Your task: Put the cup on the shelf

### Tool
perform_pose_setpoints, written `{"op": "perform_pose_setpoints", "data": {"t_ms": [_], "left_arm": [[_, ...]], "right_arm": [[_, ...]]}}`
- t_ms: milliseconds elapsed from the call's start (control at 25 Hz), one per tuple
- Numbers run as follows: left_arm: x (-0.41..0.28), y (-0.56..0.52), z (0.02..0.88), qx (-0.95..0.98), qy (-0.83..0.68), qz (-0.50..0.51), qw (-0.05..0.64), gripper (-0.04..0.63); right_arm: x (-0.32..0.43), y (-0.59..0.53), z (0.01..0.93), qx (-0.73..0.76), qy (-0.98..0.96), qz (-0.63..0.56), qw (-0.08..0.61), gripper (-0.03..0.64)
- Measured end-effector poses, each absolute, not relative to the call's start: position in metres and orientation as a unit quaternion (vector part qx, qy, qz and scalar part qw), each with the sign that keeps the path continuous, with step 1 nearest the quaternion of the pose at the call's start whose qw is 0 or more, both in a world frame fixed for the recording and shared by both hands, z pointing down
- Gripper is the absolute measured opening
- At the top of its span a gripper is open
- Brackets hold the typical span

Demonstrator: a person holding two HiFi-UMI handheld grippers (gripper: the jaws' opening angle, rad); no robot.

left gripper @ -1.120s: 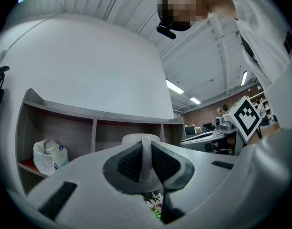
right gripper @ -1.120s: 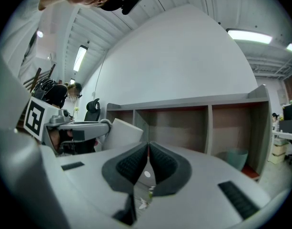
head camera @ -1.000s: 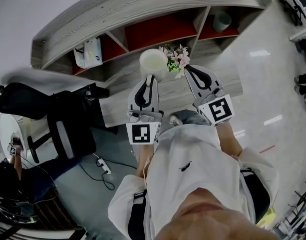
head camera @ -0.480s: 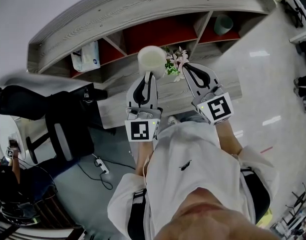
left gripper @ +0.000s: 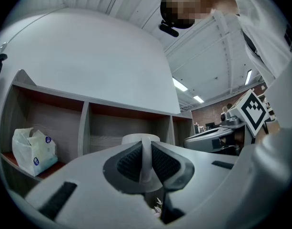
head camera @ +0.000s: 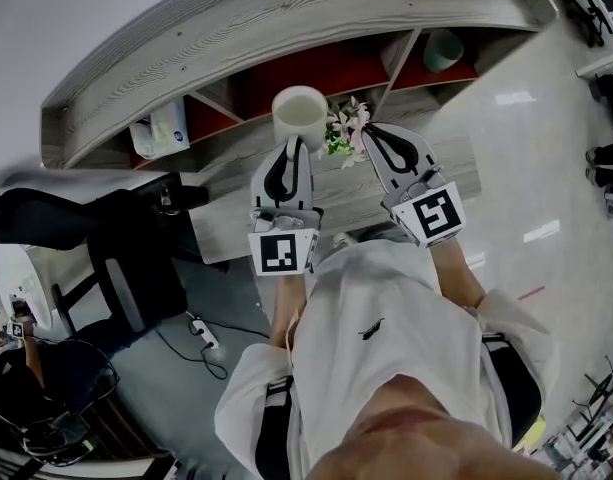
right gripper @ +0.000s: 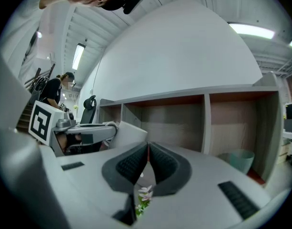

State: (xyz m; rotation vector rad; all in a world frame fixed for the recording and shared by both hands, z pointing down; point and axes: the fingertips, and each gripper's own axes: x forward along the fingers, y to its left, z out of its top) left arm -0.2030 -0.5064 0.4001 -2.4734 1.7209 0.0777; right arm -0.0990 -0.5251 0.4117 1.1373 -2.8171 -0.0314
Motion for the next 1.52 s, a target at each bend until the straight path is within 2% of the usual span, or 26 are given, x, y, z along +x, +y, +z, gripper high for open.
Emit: {"op": "perform_pose_setpoints", "data": {"t_ms": [1520], "left_arm": [[-0.197,-0.570,0.419,-0.814,0.578,0.028,0.053,0.052]], "right_arm": [[-0.085,-0.557,0.429,0.383,-0.921,0.009,0.071,0.035]]}}
